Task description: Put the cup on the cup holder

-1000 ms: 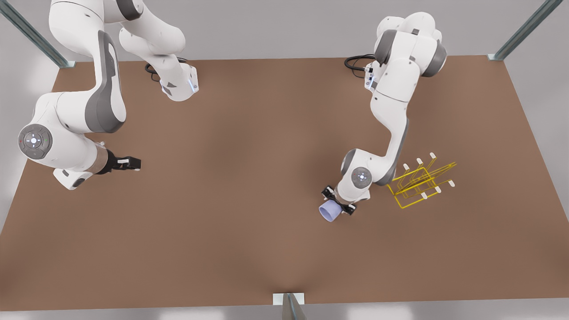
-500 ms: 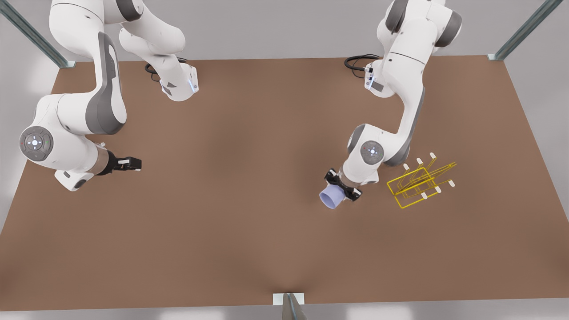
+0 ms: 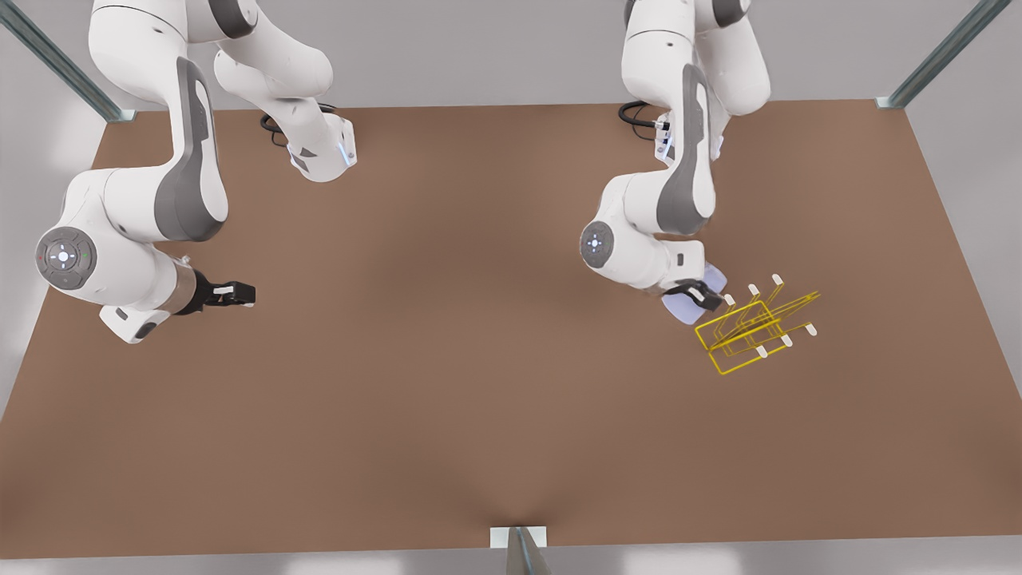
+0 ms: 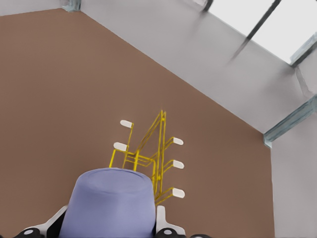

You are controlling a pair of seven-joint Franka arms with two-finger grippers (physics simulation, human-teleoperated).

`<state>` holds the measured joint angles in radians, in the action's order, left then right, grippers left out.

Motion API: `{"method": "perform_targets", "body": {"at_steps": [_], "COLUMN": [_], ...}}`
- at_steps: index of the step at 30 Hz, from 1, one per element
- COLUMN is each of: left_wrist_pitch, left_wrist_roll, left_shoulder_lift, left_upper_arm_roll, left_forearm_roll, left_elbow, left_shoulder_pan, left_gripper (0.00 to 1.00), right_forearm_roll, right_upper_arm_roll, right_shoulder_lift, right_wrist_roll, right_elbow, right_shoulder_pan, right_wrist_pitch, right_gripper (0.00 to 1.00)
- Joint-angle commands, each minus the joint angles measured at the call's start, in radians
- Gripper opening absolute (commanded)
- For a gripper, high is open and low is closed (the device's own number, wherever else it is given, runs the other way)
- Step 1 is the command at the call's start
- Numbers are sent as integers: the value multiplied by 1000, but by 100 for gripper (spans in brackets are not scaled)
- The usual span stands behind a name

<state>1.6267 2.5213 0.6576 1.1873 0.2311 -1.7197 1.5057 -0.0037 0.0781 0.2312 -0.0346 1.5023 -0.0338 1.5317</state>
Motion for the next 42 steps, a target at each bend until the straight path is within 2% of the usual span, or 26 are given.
{"method": "perform_targets", "body": {"at_steps": [1,2,4,8,12,14,20,30,42], "left_wrist_pitch": [-32,39,48,130,124,128,171,219,260], "left_wrist_roll": [-633,-709,-739,-734,-719,-728,-720,-724,-702], "left_shoulder_lift": [68,137,232,350,431,462,474,474,482], "left_upper_arm_roll": [113,195,204,196,127,126,117,115,90], "left_forearm_roll": [20,19,19,11,8,8,7,22,16], "left_elbow": [-72,-150,-195,-253,-209,-227,-261,-225,-256], "left_shoulder_pan": [99,183,217,220,162,166,162,41,19], "left_gripper": [75,75,75,75,75,75,75,75,75], "right_forearm_roll": [4,4,10,10,10,10,10,10,11], "right_upper_arm_roll": [0,0,0,0,0,0,0,0,-1], "right_shoulder_lift": [-1,-1,-1,-1,-1,-1,4,5,5], "right_wrist_roll": [-4,-4,-4,-7,-7,-7,-8,-10,-10], "right_elbow": [1,-1,1,1,1,1,-1,-1,-1], "right_shoulder_pan": [0,0,0,0,0,0,-2,-2,-2], "right_wrist_pitch": [-1,-1,-1,-2,-2,-1,-2,-2,-2], "right_gripper": [100,100,100,100,100,100,100,100,100]}}
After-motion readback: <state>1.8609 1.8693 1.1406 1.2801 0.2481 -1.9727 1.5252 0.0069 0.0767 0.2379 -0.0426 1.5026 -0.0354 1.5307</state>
